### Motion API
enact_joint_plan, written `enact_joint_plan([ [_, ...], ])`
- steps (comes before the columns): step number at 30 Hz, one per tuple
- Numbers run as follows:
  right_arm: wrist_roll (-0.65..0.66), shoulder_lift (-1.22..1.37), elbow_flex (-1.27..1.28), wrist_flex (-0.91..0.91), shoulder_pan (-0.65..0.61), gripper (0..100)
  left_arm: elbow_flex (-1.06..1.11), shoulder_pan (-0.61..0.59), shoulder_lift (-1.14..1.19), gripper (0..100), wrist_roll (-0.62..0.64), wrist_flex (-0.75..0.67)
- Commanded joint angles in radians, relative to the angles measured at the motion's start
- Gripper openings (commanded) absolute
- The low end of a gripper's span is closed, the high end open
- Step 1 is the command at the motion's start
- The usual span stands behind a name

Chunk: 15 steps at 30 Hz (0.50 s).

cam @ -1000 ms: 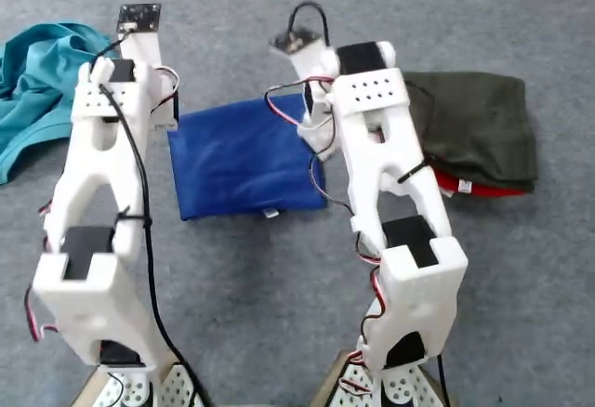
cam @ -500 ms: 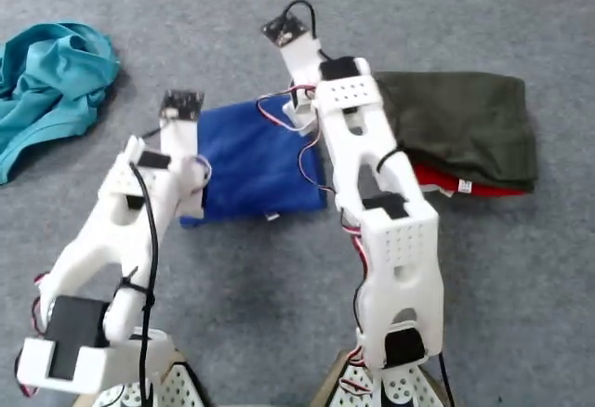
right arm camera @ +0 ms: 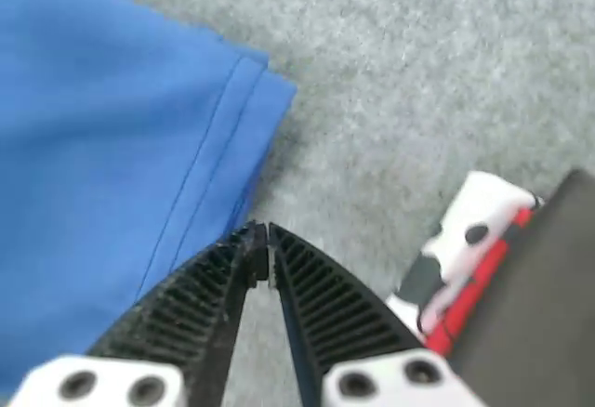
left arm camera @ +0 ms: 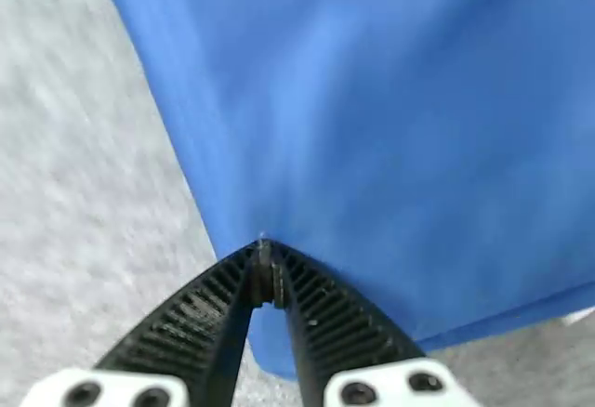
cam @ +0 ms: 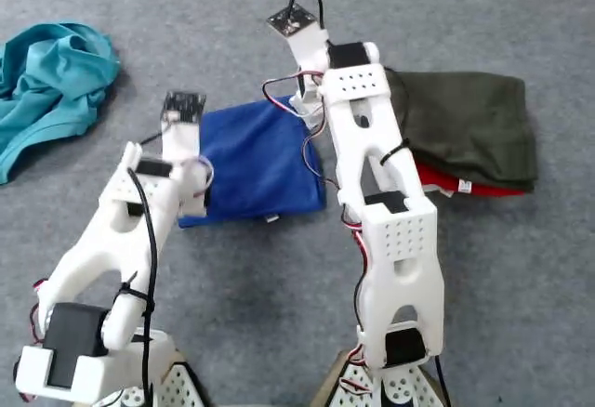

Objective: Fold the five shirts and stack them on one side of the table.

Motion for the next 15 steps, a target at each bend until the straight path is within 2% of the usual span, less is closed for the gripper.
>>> enact_joint_plan([
  [1,-0.002,-0.039,-0.17,0.124,0.008,1.5,-0.237,0.001,-0.014,3,0.002,0.097],
  [4,-0.008,-0.033,-0.26,0.198,-0.017,1.5,-0.367,-0.019,-0.002,3,0.002,0.103],
  [7,-0.008,-0.028,-0.263,0.206,-0.032,1.5,-0.383,-0.05,0.044,3,0.002,-0.005],
  [12,-0.008,0.077,-0.237,0.206,-0.031,1.5,-0.39,-0.128,0.292,3,-0.006,-0.157],
  [15,-0.002,0.166,-0.26,0.204,-0.023,1.5,-0.443,-0.17,0.443,3,-0.006,-0.18],
])
